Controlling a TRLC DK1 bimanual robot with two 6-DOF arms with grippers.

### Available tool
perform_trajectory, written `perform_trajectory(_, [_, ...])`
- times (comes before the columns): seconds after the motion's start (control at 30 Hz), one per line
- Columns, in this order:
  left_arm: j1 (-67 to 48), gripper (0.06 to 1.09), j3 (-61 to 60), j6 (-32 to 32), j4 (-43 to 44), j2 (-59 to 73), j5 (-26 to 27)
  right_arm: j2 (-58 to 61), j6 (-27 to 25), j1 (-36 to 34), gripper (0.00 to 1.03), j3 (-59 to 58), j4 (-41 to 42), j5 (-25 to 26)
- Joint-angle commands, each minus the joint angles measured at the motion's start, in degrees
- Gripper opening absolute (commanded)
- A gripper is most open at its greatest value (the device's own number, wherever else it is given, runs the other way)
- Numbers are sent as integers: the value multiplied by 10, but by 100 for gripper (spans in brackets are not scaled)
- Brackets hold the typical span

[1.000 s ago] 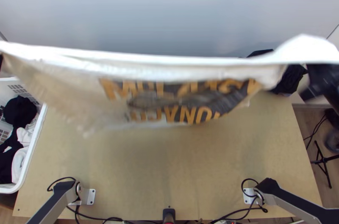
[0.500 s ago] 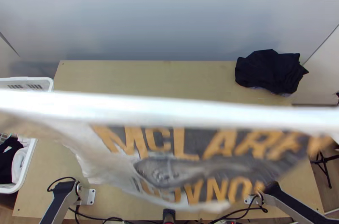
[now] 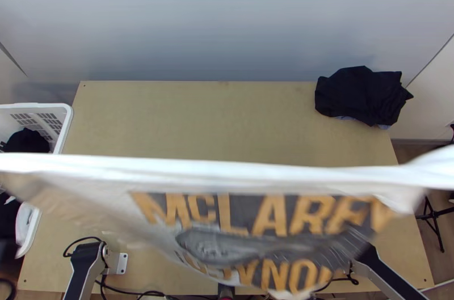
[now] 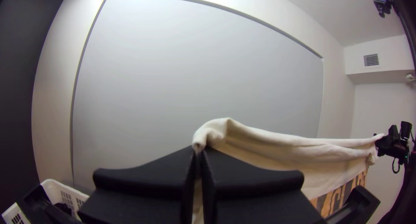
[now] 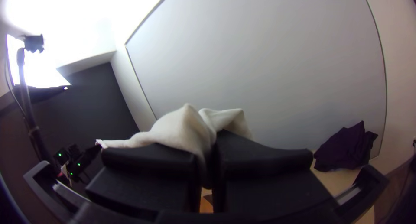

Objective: Fold the t-shirt

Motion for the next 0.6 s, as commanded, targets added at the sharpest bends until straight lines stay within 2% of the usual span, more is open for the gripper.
perform_trajectory(0.0, [17,10,-225,33,92,-60,2,-87,-60,-10,3,-292,94,15])
perform_trajectory(0.23, [28,10,-403,52,285,-35,2,-76,-126,-28,3,-512,303,25])
perform_trajectory(0.4, [24,10,-451,58,388,42,2,41,-147,-84,3,-574,463,23])
perform_trajectory(0.57, [13,10,-508,61,523,152,-20,171,-160,-108,3,-595,604,25])
